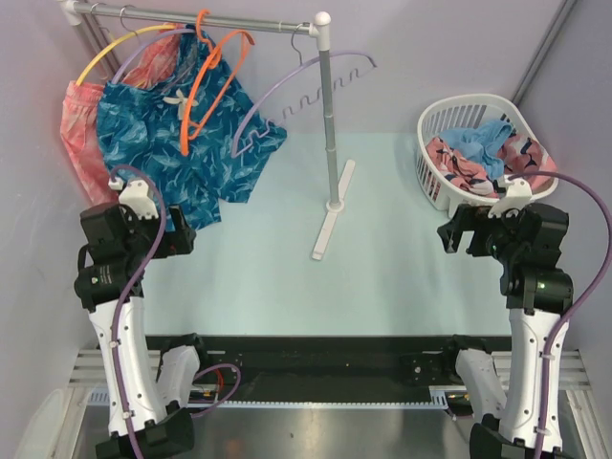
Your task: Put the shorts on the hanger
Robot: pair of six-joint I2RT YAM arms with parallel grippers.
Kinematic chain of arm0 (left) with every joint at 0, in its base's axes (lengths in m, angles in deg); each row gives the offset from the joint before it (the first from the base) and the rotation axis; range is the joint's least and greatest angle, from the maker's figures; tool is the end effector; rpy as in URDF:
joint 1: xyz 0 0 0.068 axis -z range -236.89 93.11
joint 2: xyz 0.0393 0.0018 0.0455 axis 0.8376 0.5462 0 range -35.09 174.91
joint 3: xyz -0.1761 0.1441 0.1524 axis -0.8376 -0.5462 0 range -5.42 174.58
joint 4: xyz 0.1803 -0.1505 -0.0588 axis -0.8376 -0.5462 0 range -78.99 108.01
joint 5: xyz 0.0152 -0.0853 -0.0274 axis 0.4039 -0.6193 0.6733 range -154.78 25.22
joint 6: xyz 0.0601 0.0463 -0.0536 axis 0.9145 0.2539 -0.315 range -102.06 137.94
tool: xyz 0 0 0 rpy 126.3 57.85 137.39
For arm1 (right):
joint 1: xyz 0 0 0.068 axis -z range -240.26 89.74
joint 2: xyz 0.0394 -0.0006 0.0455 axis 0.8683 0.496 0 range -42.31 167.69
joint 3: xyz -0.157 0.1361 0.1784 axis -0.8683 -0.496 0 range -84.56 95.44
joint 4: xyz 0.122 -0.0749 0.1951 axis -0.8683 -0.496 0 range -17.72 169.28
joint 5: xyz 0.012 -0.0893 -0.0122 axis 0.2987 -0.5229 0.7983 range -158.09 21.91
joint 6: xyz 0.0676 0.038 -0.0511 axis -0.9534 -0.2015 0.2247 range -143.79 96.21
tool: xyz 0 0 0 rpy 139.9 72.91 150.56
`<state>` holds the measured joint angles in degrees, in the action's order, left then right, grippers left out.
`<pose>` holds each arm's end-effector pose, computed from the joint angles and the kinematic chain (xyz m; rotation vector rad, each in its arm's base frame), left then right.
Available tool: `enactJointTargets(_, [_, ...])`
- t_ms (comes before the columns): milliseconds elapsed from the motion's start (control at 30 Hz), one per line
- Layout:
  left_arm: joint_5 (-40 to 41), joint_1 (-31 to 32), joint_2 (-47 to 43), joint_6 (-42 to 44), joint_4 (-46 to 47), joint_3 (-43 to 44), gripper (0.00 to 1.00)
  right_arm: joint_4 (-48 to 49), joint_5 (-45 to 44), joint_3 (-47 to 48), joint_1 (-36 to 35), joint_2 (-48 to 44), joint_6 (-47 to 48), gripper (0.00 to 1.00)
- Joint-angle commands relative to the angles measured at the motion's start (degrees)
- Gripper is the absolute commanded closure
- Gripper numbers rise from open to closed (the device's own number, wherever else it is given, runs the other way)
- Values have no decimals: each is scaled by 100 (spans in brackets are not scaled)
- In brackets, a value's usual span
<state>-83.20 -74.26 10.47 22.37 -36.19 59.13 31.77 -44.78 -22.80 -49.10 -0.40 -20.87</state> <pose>0.1530 0.0203 0.3442 -0.0627 2.1515 -0.1314 0.1504 0.0040 0.3531 -0.1054 2.0183 0.2619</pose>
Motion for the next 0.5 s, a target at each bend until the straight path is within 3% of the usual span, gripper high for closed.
enactJointTargets(0, [-487,31,-109,-214,401,57,0,5,24,143,141,264,51,0])
enactJointTargets(233, [-242,31,-469,-38,971,-223,0,13,-81,776,185,1398,297,0])
enactJointTargets(467, [-540,31,-443,216,1095,-321,0,470,60,1681,360,2874,358,0])
